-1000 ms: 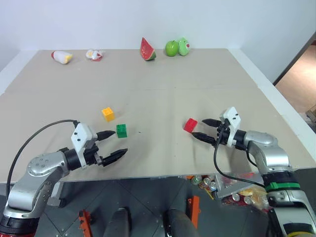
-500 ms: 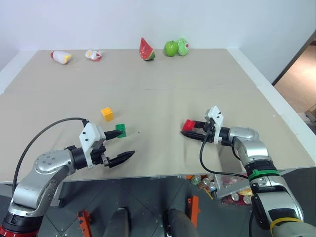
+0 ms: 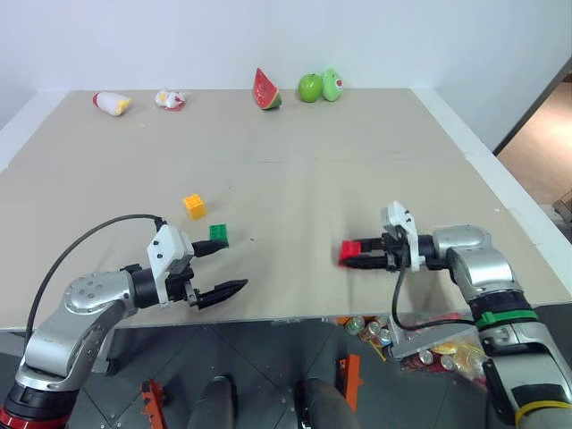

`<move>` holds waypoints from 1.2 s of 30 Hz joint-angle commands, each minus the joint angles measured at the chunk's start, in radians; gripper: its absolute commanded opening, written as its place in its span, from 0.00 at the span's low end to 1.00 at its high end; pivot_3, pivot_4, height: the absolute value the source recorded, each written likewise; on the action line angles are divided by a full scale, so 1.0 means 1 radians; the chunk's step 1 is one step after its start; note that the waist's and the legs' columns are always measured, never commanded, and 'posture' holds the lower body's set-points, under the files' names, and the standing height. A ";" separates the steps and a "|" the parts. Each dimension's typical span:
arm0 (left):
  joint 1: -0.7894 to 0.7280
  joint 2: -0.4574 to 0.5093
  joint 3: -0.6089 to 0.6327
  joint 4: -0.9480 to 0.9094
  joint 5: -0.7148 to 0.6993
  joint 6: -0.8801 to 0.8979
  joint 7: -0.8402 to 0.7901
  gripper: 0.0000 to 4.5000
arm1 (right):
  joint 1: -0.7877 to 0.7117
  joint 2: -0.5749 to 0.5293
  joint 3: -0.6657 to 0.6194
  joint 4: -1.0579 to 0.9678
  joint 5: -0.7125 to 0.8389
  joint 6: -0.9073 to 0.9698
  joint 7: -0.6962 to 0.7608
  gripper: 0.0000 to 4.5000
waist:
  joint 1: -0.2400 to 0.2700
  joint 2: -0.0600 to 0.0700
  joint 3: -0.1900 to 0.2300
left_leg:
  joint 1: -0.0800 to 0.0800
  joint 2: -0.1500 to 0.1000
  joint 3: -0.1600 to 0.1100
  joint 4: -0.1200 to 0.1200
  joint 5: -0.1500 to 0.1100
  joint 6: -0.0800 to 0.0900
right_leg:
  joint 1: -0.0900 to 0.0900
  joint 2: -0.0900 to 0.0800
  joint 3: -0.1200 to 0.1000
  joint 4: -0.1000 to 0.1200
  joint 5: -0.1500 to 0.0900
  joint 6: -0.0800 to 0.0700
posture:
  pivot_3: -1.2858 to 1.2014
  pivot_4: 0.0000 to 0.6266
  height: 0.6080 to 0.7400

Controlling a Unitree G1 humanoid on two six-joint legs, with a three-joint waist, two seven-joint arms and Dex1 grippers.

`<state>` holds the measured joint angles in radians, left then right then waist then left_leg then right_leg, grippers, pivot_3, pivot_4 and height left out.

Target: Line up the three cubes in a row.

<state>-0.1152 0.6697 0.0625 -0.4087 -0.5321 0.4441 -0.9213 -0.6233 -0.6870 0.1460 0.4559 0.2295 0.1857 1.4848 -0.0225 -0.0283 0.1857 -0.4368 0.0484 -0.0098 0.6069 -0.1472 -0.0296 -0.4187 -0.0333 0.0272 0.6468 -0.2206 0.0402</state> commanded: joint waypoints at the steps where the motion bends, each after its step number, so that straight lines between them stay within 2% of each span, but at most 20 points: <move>1: -0.025 0.015 0.015 -0.001 -0.017 0.003 -0.013 0.98 | -0.014 -0.015 0.019 -0.018 -0.019 -0.075 0.055 0.28 | -0.001 0.000 0.000 | 0.000 0.000 0.000 0.000 0.000 0.000 | 0.000 0.000 0.000 0.000 0.000 0.000 | 0.52 0.24 1.00; 13: -0.022 0.031 0.029 -0.012 -0.032 0.028 -0.004 0.98 | -0.077 0.055 0.053 0.065 -0.039 -0.206 0.067 0.28 | 0.000 0.000 0.000 | 0.001 0.002 0.001 0.001 0.000 0.000 | 0.000 0.002 0.001 0.001 0.001 -0.001 | 0.52 0.24 1.00; 15: -0.017 0.028 0.033 -0.014 -0.033 0.031 0.005 0.98 | -0.087 0.065 0.049 0.087 -0.043 -0.219 0.058 0.52 | -0.001 0.000 0.000 | 0.001 0.002 0.001 0.001 0.000 0.000 | 0.000 0.002 0.001 0.001 0.001 0.000 | 0.52 0.24 1.00; 21: 0.006 0.012 0.066 0.005 -0.044 0.040 0.038 0.98 | -0.094 0.050 0.047 0.102 -0.066 -0.264 0.053 0.98 | 0.000 0.000 0.000 | 0.001 0.002 0.001 0.001 0.000 0.000 | 0.000 0.002 0.001 0.001 0.001 -0.001 | 0.52 0.24 1.00; 28: 0.024 0.015 0.136 0.147 -0.014 -0.007 0.052 0.98 | -0.118 -0.061 0.015 0.032 -0.011 -0.239 0.126 1.00 | 0.000 0.000 0.000 | 0.001 0.002 0.001 0.001 0.000 0.000 | 0.000 0.002 0.001 0.001 0.001 -0.001 | 0.52 0.24 1.00; 32: 0.012 0.056 0.150 0.268 0.039 -0.079 0.006 0.98 | -0.138 -0.204 -0.033 -0.114 0.153 -0.118 0.130 1.00 | 0.000 0.002 0.001 | 0.000 0.002 0.002 0.001 0.000 0.000 | -0.002 0.002 0.002 0.002 0.001 -0.001 | 0.52 0.24 1.00; 36: -0.041 0.054 0.124 0.361 0.079 -0.137 -0.014 0.98 | -0.162 -0.190 -0.078 -0.171 0.206 -0.028 0.089 1.00 | 0.000 0.000 0.000 | 0.000 0.004 0.003 0.001 0.000 -0.001 | -0.003 0.002 0.002 0.002 0.001 -0.002 | 0.52 0.24 1.00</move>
<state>-0.1434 0.7171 0.1829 -0.0503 -0.4641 0.3405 -0.9254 -0.7703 -0.8821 0.0912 0.3134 0.4080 0.1299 1.5445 -0.0227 -0.0284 0.1856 -0.4363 0.0528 -0.0066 0.6081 -0.1472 -0.0302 -0.4212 -0.0302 0.0292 0.6486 -0.2188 0.0374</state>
